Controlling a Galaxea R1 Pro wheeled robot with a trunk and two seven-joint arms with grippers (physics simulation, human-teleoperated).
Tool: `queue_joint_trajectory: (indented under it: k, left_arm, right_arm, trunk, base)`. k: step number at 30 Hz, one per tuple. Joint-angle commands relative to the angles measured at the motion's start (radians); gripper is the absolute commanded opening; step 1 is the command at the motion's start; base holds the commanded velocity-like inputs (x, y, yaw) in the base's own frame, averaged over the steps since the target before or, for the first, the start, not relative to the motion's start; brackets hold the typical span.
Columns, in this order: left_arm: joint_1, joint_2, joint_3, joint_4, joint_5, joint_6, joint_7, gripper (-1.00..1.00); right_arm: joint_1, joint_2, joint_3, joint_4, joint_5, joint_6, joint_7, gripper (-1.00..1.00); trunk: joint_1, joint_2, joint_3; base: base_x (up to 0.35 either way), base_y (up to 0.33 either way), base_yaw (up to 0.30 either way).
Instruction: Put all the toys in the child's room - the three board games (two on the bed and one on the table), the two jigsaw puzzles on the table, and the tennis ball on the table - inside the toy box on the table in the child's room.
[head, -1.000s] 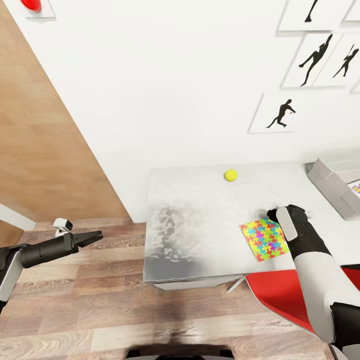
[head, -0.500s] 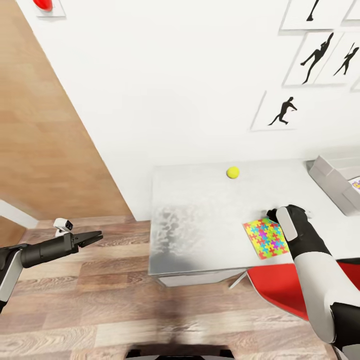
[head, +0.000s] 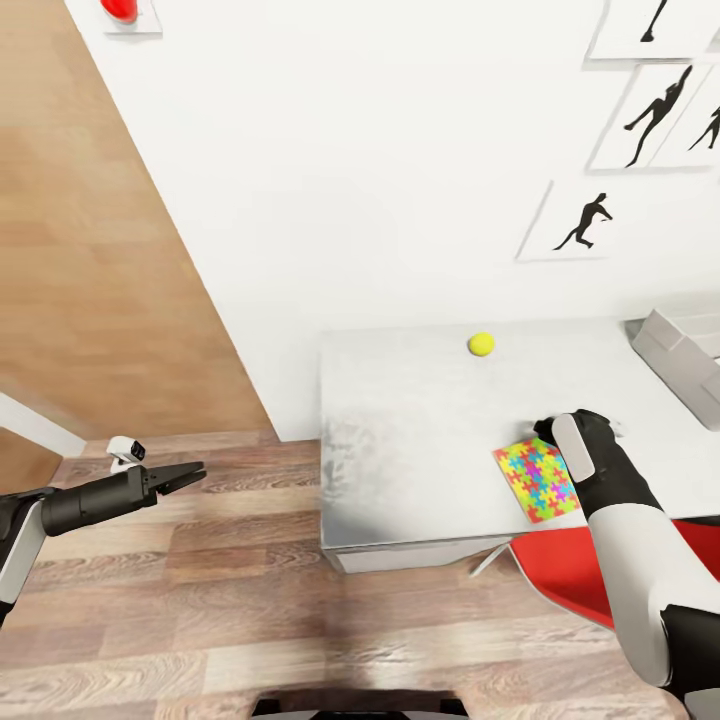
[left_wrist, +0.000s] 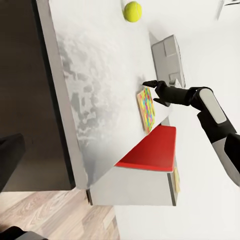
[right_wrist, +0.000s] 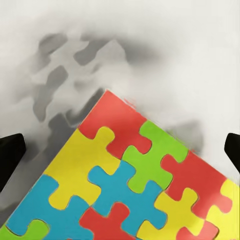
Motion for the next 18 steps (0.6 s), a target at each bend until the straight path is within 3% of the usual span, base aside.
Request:
queue_joint_trajectory:
  k: [1,18]
  left_arm:
    - [-0.001,0.000,0.000,0.000,0.002,0.008,-0.001,1.00]
    - [-0.001,0.000,0.000,0.001,0.003,0.008,-0.002,1.00]
  right_arm:
    - [0.000,0.000,0.001,0.045,-0.039,-0.004,-0.006,1.00]
    - [0.000,0.000,0.000,0.046,-0.041,-0.002,-0.005,1.00]
  trunk:
    - [0.001,-0.001,-0.002]
    - [0.001,-0.001,-0.002]
  base:
    - [0.000,0.031,0.000]
    - [-0.068,0.092,0.000]
